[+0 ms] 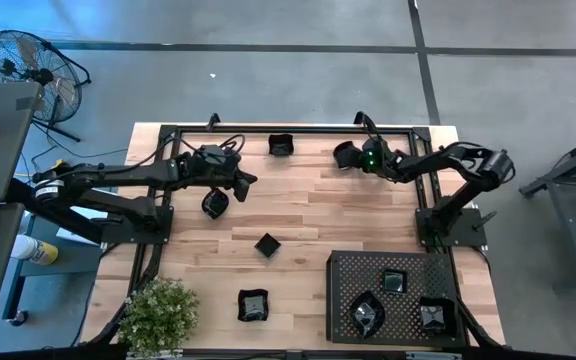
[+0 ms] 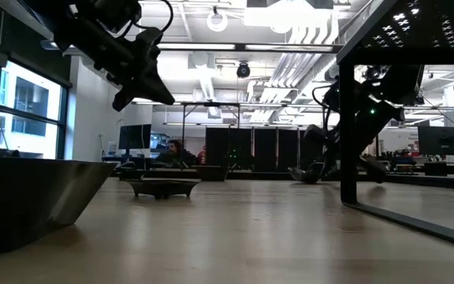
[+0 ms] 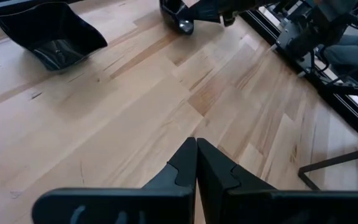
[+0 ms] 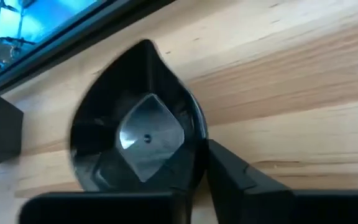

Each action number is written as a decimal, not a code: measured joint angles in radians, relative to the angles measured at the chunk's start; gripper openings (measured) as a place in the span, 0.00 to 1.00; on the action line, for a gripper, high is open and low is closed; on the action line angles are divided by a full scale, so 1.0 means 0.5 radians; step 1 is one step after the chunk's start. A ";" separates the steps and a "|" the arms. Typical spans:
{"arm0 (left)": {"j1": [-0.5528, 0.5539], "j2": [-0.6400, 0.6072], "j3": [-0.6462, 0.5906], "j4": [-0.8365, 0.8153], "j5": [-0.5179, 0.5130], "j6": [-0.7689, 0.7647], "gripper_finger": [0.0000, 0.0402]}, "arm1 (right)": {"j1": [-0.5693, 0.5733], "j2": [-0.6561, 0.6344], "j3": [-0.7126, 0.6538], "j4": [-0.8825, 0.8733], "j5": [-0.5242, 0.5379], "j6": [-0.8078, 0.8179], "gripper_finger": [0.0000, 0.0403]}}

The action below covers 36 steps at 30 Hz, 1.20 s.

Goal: Pick & Place Mini shaped plates
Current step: Stack the black leaf-shaped plate on top of the black leaf-shaped plate on the shelf

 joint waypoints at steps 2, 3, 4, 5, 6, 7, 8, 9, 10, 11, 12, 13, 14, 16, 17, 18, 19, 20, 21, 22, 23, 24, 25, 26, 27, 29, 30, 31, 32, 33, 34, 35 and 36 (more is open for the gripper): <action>0.000 0.000 0.000 -0.001 0.001 0.000 0.00 | 0.000 -0.020 0.000 0.009 0.000 0.002 0.03; 0.000 0.000 0.001 0.000 0.001 0.000 0.00 | 0.000 -0.033 0.001 0.011 -0.003 0.003 0.01; 0.000 0.000 0.001 -0.001 0.001 0.000 0.00 | 0.000 -0.047 0.001 0.006 -0.006 0.003 0.01; 0.000 0.000 0.001 -0.001 0.001 0.000 0.00 | 0.001 -0.067 0.001 -0.006 -0.008 0.012 0.01; 0.000 0.000 0.001 -0.001 0.002 0.000 0.00 | 0.004 -0.088 0.000 -0.018 -0.010 0.030 0.02; 0.000 0.000 0.001 -0.001 0.003 0.000 0.00 | 0.005 -0.124 0.000 -0.032 -0.016 0.049 0.02; 0.000 0.000 0.001 -0.001 0.004 0.000 0.00 | 0.005 -0.166 0.000 -0.041 -0.016 0.051 0.02; 0.000 0.000 0.001 -0.001 0.005 0.000 0.00 | 0.005 -0.215 0.000 -0.051 -0.021 0.054 0.01; 0.000 0.000 0.001 -0.001 0.005 0.000 0.00 | 0.007 -0.275 0.000 -0.073 -0.024 0.055 0.01; 0.000 0.000 0.001 -0.001 0.005 0.001 0.00 | 0.016 -0.346 0.000 -0.105 -0.023 0.061 0.01; 0.000 0.000 0.001 -0.001 0.005 0.001 0.00 | 0.026 -0.428 0.000 -0.150 -0.015 0.089 0.01; 0.000 0.000 0.001 -0.001 0.005 0.001 0.00 | 0.042 -0.520 0.000 -0.199 -0.001 0.119 0.01; 0.000 0.000 0.001 -0.001 0.005 0.002 0.00 | 0.065 -0.621 0.000 -0.253 0.011 0.149 0.01; 0.000 0.000 0.001 -0.001 0.005 0.005 0.00 | 0.144 -0.840 0.000 -0.393 0.059 0.207 0.01; 0.000 0.000 0.001 -0.001 0.005 0.006 0.00 | 0.201 -0.958 0.007 -0.494 0.098 0.244 0.01; 0.000 0.000 0.001 -0.001 0.004 0.006 0.00 | 0.271 -1.072 0.032 -0.635 0.151 0.277 0.01; 0.000 0.000 0.001 -0.001 0.004 0.005 0.00 | 0.352 -1.182 0.071 -0.801 0.217 0.307 0.01; 0.000 0.000 0.001 -0.001 0.004 0.006 0.00 | 0.442 -1.285 0.128 -0.975 0.292 0.328 0.01; 0.000 0.000 0.001 -0.001 0.004 0.008 0.00 | 0.538 -1.375 0.198 -1.157 0.371 0.356 0.01; 0.000 0.000 0.001 -0.001 0.004 0.013 0.00 | 0.642 -1.450 0.280 -1.335 0.450 0.387 0.00; 0.000 0.000 0.001 -0.001 0.002 0.013 0.00 | 0.755 -1.512 0.375 -1.515 0.533 0.416 0.00; 0.000 0.000 0.001 -0.001 0.000 0.013 0.00 | 0.871 -1.549 0.476 -1.696 0.622 0.454 0.00; 0.000 0.000 0.001 -0.001 0.000 0.013 0.00 | 0.994 -1.567 0.585 -1.866 0.710 0.505 0.00; 0.000 0.000 0.001 -0.001 0.000 0.013 0.00 | 1.117 -1.567 0.700 -2.035 0.795 0.553 0.00; 0.000 0.000 0.001 -0.001 0.000 0.013 0.00 | 1.238 -1.547 0.817 -2.213 0.878 0.616 0.00; 0.000 0.000 0.001 -0.001 0.000 0.013 0.00 | 1.458 -1.454 1.034 -2.528 0.997 0.767 0.00; 0.000 0.000 0.001 -0.001 0.000 0.013 0.00 | 1.553 -1.393 1.139 -2.664 1.034 0.842 0.00; 0.000 0.000 0.002 -0.001 0.000 0.013 0.00 | 1.637 -1.323 1.232 -2.777 1.050 0.912 0.00; 0.000 0.000 0.001 0.000 0.000 0.013 0.00 | 1.714 -1.246 1.317 -2.872 1.050 0.978 0.00; 0.000 0.000 0.002 -0.001 0.000 0.013 0.00 | 1.783 -1.172 1.398 -2.961 1.039 1.042 0.00; 0.000 0.000 0.002 0.000 0.000 0.013 0.00 | 1.848 -1.098 1.464 -3.029 1.013 1.103 0.00; 0.000 0.000 0.002 -0.001 0.001 0.013 0.00 | 1.906 -1.026 1.527 -3.092 0.966 1.166 0.00; 0.000 0.000 0.002 0.000 0.001 0.013 0.00 | 1.964 -0.964 1.584 -3.146 0.918 1.228 0.00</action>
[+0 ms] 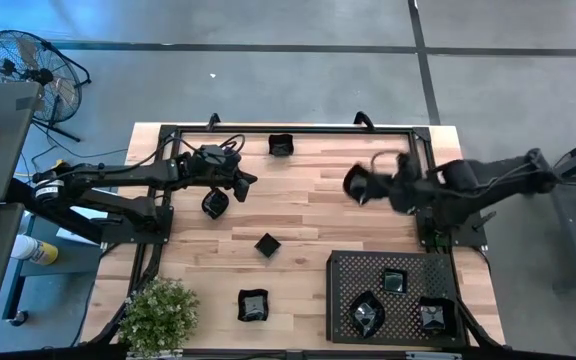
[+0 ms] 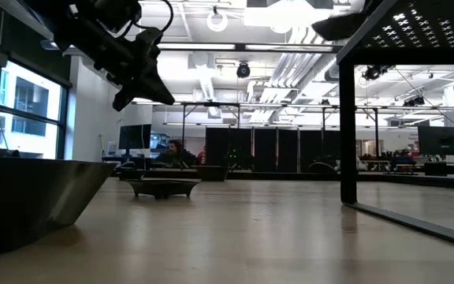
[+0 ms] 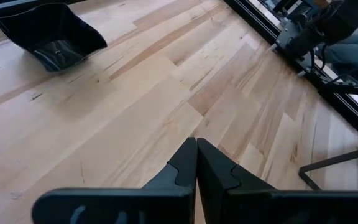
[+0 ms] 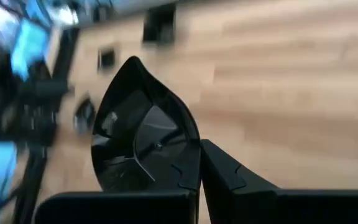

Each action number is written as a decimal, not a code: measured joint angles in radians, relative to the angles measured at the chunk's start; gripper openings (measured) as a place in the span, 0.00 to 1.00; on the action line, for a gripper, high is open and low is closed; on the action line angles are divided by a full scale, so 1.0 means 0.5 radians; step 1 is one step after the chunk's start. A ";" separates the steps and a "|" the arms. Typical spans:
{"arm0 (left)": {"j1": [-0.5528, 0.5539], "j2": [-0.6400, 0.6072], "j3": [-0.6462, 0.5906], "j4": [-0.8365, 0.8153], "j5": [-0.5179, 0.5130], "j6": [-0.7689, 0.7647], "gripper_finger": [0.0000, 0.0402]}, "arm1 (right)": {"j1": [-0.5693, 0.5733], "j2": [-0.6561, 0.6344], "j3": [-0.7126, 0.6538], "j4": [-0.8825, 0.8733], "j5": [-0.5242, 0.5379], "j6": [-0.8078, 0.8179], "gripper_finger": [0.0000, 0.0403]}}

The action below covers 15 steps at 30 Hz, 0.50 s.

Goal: Pick & Place Mini shaped plates
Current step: Stack the black leaf-shaped plate on top of the black leaf-shaped plate on the shelf

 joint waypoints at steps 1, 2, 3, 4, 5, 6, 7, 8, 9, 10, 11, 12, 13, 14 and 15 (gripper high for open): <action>0.000 0.000 0.000 -0.001 0.000 -0.001 0.00 | 0.059 0.056 0.055 -0.049 -0.050 0.069 0.00; 0.000 0.000 0.000 0.000 0.000 -0.001 0.00 | 0.121 0.106 0.107 -0.093 -0.091 0.126 0.00; 0.000 0.000 0.000 0.000 0.001 -0.006 0.00 | 0.182 0.153 0.156 -0.130 -0.132 0.183 0.00; 0.000 0.000 0.000 -0.001 0.009 -0.007 0.00 | 0.241 0.198 0.207 -0.162 -0.166 0.235 0.00; 0.001 0.000 0.000 -0.001 0.022 -0.008 0.00 | 0.300 0.242 0.258 -0.181 -0.196 0.278 0.00; 0.001 0.000 0.000 -0.001 0.035 -0.008 0.00 | 0.355 0.284 0.312 -0.204 -0.228 0.316 0.00; 0.001 0.000 0.000 -0.001 0.044 -0.008 0.00 | 0.410 0.324 0.365 -0.236 -0.269 0.351 0.00; 0.001 0.000 0.000 -0.001 0.057 -0.009 0.00 | 0.462 0.365 0.421 -0.267 -0.307 0.381 0.00; 0.001 0.000 0.000 -0.001 0.076 -0.009 0.00 | 0.514 0.407 0.475 -0.299 -0.345 0.412 0.00; 0.001 0.000 0.000 -0.001 0.089 -0.009 0.00 | 0.565 0.446 0.524 -0.340 -0.395 0.449 0.00; 0.001 0.000 0.000 -0.001 0.097 -0.010 0.00 | 0.615 0.486 0.567 -0.375 -0.448 0.489 0.00; 0.001 0.000 0.000 -0.001 0.103 -0.010 0.00 | 0.667 0.527 0.603 -0.403 -0.490 0.530 0.00; 0.001 0.000 0.000 -0.001 0.108 -0.011 0.00 | 0.721 0.565 0.634 -0.418 -0.537 0.573 0.00; 0.001 0.000 0.000 -0.001 0.116 -0.011 0.00 | 0.772 0.601 0.657 -0.421 -0.595 0.618 0.00; 0.001 0.000 0.000 -0.001 0.127 -0.011 0.00 | 0.820 0.637 0.678 -0.420 -0.659 0.666 0.00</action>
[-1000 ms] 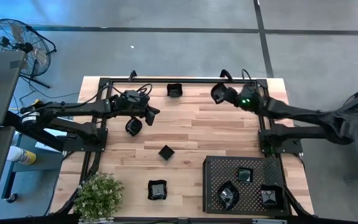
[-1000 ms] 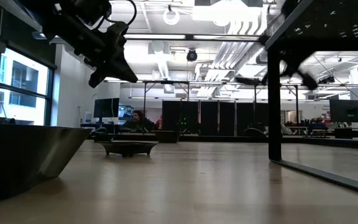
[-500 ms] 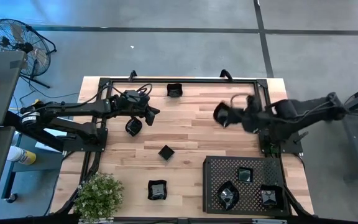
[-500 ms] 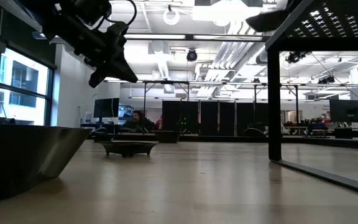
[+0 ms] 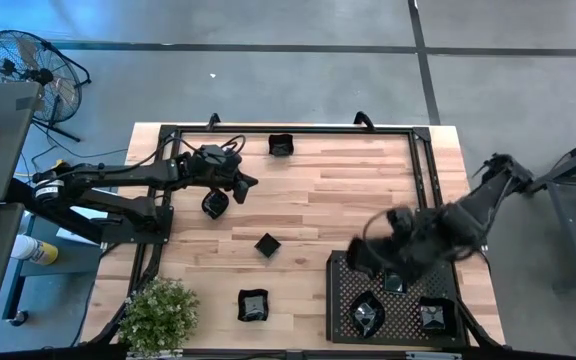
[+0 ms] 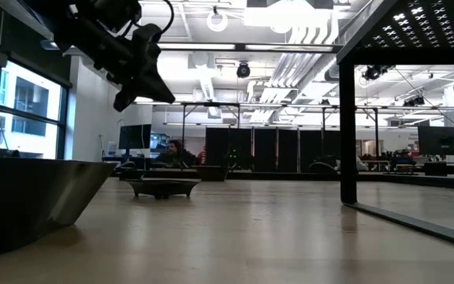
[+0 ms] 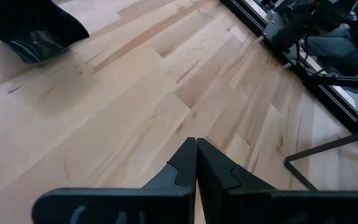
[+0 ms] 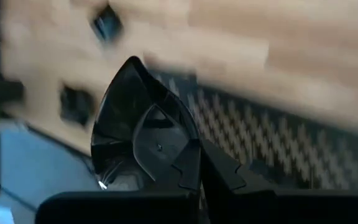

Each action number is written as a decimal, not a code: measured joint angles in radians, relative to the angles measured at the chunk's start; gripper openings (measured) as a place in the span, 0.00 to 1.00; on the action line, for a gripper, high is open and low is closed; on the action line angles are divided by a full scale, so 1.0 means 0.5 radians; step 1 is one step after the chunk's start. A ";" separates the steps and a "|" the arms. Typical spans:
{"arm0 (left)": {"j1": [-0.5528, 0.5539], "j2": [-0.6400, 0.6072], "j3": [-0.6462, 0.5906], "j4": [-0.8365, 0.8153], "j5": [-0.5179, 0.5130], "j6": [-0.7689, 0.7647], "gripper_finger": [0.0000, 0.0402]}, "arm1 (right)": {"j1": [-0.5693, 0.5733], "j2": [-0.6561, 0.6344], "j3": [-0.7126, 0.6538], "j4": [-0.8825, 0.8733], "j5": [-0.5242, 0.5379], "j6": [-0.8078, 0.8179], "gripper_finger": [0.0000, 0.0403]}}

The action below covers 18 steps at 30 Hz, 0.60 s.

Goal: Pick & Place Mini shaped plates
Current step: Stack the black leaf-shaped plate on top of the black leaf-shaped plate on the shelf

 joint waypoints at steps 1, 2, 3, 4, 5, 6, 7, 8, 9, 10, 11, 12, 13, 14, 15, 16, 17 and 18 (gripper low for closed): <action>-0.001 0.000 0.000 0.000 0.006 0.000 0.00 | 0.046 0.038 0.018 0.007 -0.063 0.048 0.00; 0.000 0.000 0.000 0.000 0.006 0.000 0.00 | 0.089 0.076 0.035 0.021 -0.121 0.089 0.00; 0.000 0.000 0.000 -0.001 0.006 0.000 0.00 | 0.133 0.114 0.050 0.048 -0.174 0.123 0.00; 0.000 0.000 0.000 -0.001 0.006 0.000 0.00 | 0.171 0.148 0.065 0.071 -0.217 0.151 0.00; 0.000 0.000 0.000 -0.001 0.006 0.000 0.00 | 0.206 0.183 0.080 0.095 -0.257 0.178 0.00; 0.000 0.000 0.000 -0.001 0.006 0.000 0.00 | 0.235 0.213 0.095 0.110 -0.293 0.200 0.00; 0.000 0.000 0.000 -0.001 0.006 0.000 0.00 | 0.263 0.244 0.113 0.116 -0.319 0.222 0.00; 0.000 0.000 0.000 -0.001 0.006 0.001 0.00 | 0.287 0.274 0.132 0.118 -0.344 0.243 0.00; 0.000 0.000 0.000 -0.001 0.006 0.001 0.00 | 0.303 0.301 0.146 0.118 -0.366 0.260 0.00; 0.000 0.000 0.000 -0.001 0.006 0.001 0.00 | 0.315 0.329 0.156 0.118 -0.382 0.278 0.00; -0.001 0.000 0.000 -0.001 0.006 0.001 0.00 | 0.321 0.356 0.168 0.120 -0.393 0.286 0.00; 0.000 0.000 0.000 -0.001 0.006 0.002 0.00 | 0.324 0.377 0.175 0.123 -0.405 0.290 0.00; 0.000 0.000 0.000 -0.002 0.006 0.002 0.00 | 0.325 0.394 0.178 0.134 -0.417 0.291 0.00; 0.000 0.000 0.000 -0.001 0.006 0.002 0.00 | 0.324 0.405 0.177 0.156 -0.418 0.291 0.00; 0.000 0.000 0.000 -0.002 0.005 0.002 0.00 | 0.324 0.411 0.174 0.182 -0.418 0.290 0.00; 0.000 0.000 0.000 -0.002 0.005 0.002 0.00 | 0.324 0.418 0.173 0.194 -0.418 0.290 0.00; 0.000 0.000 0.000 -0.002 0.005 0.002 0.00 | 0.324 0.422 0.173 0.198 -0.419 0.289 0.01; 0.000 0.000 0.000 -0.002 0.005 0.002 0.00 | 0.324 0.425 0.173 0.198 -0.418 0.288 0.01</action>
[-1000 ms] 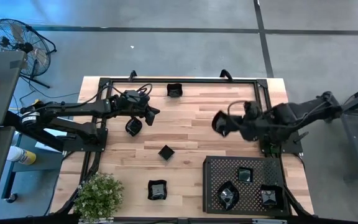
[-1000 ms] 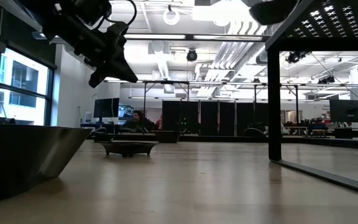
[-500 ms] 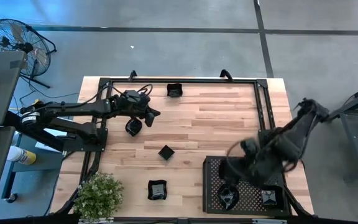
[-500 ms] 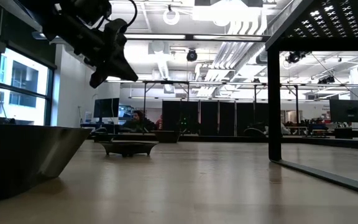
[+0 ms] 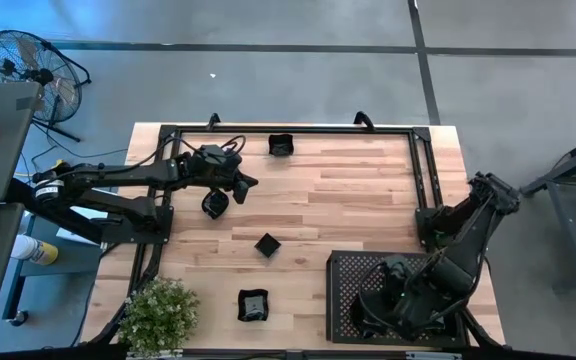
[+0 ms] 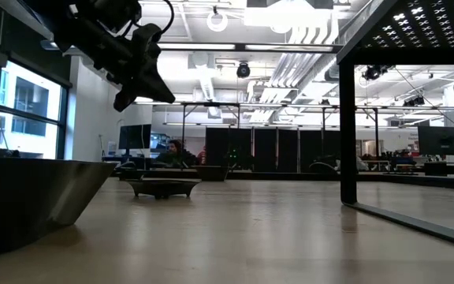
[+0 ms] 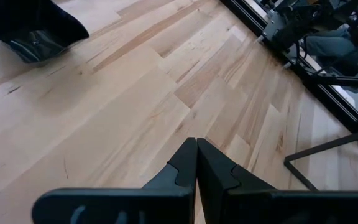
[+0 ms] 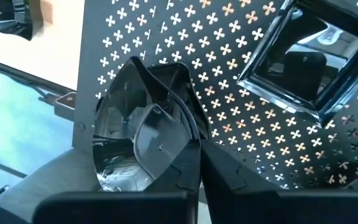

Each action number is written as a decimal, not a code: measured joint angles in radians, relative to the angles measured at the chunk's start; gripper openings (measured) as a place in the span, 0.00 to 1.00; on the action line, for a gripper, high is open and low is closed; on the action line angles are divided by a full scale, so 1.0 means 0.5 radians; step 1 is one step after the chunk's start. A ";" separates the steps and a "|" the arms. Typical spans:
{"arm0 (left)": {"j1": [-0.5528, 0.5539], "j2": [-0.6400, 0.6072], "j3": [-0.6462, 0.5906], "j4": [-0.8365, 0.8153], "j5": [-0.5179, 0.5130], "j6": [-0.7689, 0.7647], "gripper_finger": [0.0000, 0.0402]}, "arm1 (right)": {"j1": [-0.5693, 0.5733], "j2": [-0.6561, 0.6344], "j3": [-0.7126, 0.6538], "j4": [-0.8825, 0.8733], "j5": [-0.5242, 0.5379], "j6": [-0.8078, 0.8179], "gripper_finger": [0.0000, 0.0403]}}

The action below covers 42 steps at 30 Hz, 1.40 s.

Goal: Pick & Place Mini shaped plates
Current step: Stack the black leaf-shaped plate on top of the black leaf-shaped plate on the shelf, then stack the black square plate on top of the black square plate on the shelf

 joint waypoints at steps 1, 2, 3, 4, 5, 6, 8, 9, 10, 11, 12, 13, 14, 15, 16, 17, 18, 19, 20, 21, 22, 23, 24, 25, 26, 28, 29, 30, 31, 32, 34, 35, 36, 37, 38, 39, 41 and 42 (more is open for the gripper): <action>0.000 0.000 0.001 0.000 0.000 0.000 0.00 | -0.001 0.000 0.000 0.000 0.000 -0.002 0.02; 0.000 0.000 0.001 0.000 0.000 0.002 0.00 | -0.002 0.000 0.000 0.000 0.000 -0.002 0.03; 0.000 0.000 0.001 0.000 0.000 0.004 0.00 | -0.005 0.000 0.000 -0.004 -0.001 -0.003 0.04; 0.000 0.000 0.001 0.000 0.000 0.004 0.00 | -0.005 0.000 0.000 -0.005 -0.001 -0.009 0.05; 0.000 0.000 0.001 0.000 0.000 0.006 0.00 | -0.005 0.000 0.000 -0.002 -0.002 -0.010 0.06; 0.000 0.000 0.001 0.000 0.000 0.008 0.00 | -0.006 0.000 -0.001 0.001 -0.006 -0.013 0.07; 0.000 0.000 0.001 0.000 0.000 0.008 0.00 | -0.006 0.000 -0.001 0.012 -0.009 -0.021 0.08; 0.000 0.001 0.001 0.000 0.000 0.008 0.00 | -0.007 0.000 -0.001 0.013 -0.014 -0.023 0.09; 0.000 0.000 0.001 0.000 0.000 0.008 0.00 | -0.007 0.000 -0.001 0.013 -0.021 -0.024 0.09; 0.000 0.000 0.001 0.000 -0.001 0.008 0.00 | -0.007 0.000 -0.002 0.014 -0.033 -0.025 0.10; 0.000 0.001 0.001 0.000 -0.001 0.008 0.00 | -0.007 0.000 -0.003 0.021 -0.043 -0.035 0.11; 0.000 0.000 0.001 0.000 -0.001 0.008 0.00 | -0.007 0.000 -0.003 0.037 -0.043 -0.056 0.12; 0.000 0.000 0.001 0.000 -0.001 0.010 0.00 | -0.007 0.000 -0.003 0.065 -0.044 -0.084 0.13; 0.000 0.000 0.001 0.000 -0.001 0.013 0.00 | -0.011 0.000 -0.003 0.099 -0.044 -0.112 0.14; 0.000 0.000 0.001 0.000 -0.001 0.018 0.00 | -0.014 0.000 -0.003 0.133 -0.045 -0.148 0.14; 0.000 0.000 0.001 0.000 -0.001 0.020 0.00 | -0.015 0.000 -0.003 0.164 -0.047 -0.194 0.15; 0.000 0.001 0.001 0.000 -0.001 0.022 0.00 | -0.016 -0.001 -0.003 0.189 -0.045 -0.243 0.15; 0.000 0.001 0.001 0.000 -0.001 0.024 0.00 | -0.022 -0.001 -0.003 0.207 -0.045 -0.300 0.15; 0.000 0.001 0.001 0.000 -0.001 0.026 0.00 | -0.029 -0.001 -0.003 0.213 -0.045 -0.362 0.14; -0.001 0.000 0.001 0.000 -0.001 0.038 0.00 | -0.035 -0.001 -0.003 0.207 -0.044 -0.428 0.13; 0.000 0.001 0.001 0.000 0.000 0.055 0.00 | -0.047 -0.003 -0.003 0.199 -0.041 -0.507 0.11; 0.000 0.001 0.001 0.000 0.011 0.072 0.00 | -0.062 -0.004 -0.004 0.197 -0.027 -0.610 0.08; 0.000 0.001 0.001 0.000 0.024 0.092 0.00 | -0.083 -0.005 -0.004 0.201 -0.001 -0.746 0.06; 0.000 0.001 0.001 0.000 0.044 0.119 0.00 | -0.106 -0.008 -0.004 0.201 0.027 -0.884 0.03; 0.000 0.001 0.001 0.000 0.071 0.152 0.00 | -0.132 -0.011 -0.004 0.201 0.071 -1.040 0.02; -0.001 0.001 0.001 -0.001 0.131 0.214 0.00 | -0.202 -0.015 -0.004 0.209 0.141 -1.332 0.02; -0.001 0.001 0.001 -0.002 0.168 0.237 0.00 | -0.239 -0.022 -0.004 0.223 0.169 -1.489 0.02; -0.001 0.001 0.001 -0.004 0.198 0.257 0.00 | -0.278 -0.032 -0.004 0.241 0.200 -1.643 0.03; -0.011 0.001 0.001 -0.004 0.228 0.273 0.00 | -0.319 -0.046 -0.004 0.250 0.229 -1.790 0.02; -0.028 0.001 0.001 -0.007 0.235 0.293 0.00 | -0.364 -0.063 -0.004 0.248 0.258 -1.930 0.01; -0.080 0.001 0.001 -0.017 0.232 0.356 0.00 | -0.465 -0.104 -0.004 0.237 0.320 -2.198 0.01; -0.118 0.001 0.001 -0.023 0.220 0.389 0.00 | -0.517 -0.128 -0.004 0.238 0.357 -2.327 0.01; -0.161 0.001 0.002 -0.034 0.203 0.420 0.00 | -0.567 -0.157 -0.016 0.255 0.401 -2.457 0.01; -0.208 0.001 0.003 -0.053 0.169 0.447 0.00 | -0.624 -0.194 -0.044 0.293 0.437 -2.580 0.01; -0.256 0.001 0.003 -0.079 0.131 0.471 0.00 | -0.684 -0.241 -0.089 0.355 0.458 -2.701 0.00; -0.305 0.001 0.003 -0.107 0.085 0.486 0.00 | -0.747 -0.289 -0.145 0.438 0.466 -2.812 0.00; -0.398 0.001 0.003 -0.164 -0.012 0.497 0.00 | -0.878 -0.399 -0.305 0.675 0.449 -3.002 0.00; -0.440 0.001 0.003 -0.194 -0.044 0.497 0.00 | -0.947 -0.454 -0.409 0.817 0.420 -3.083 0.00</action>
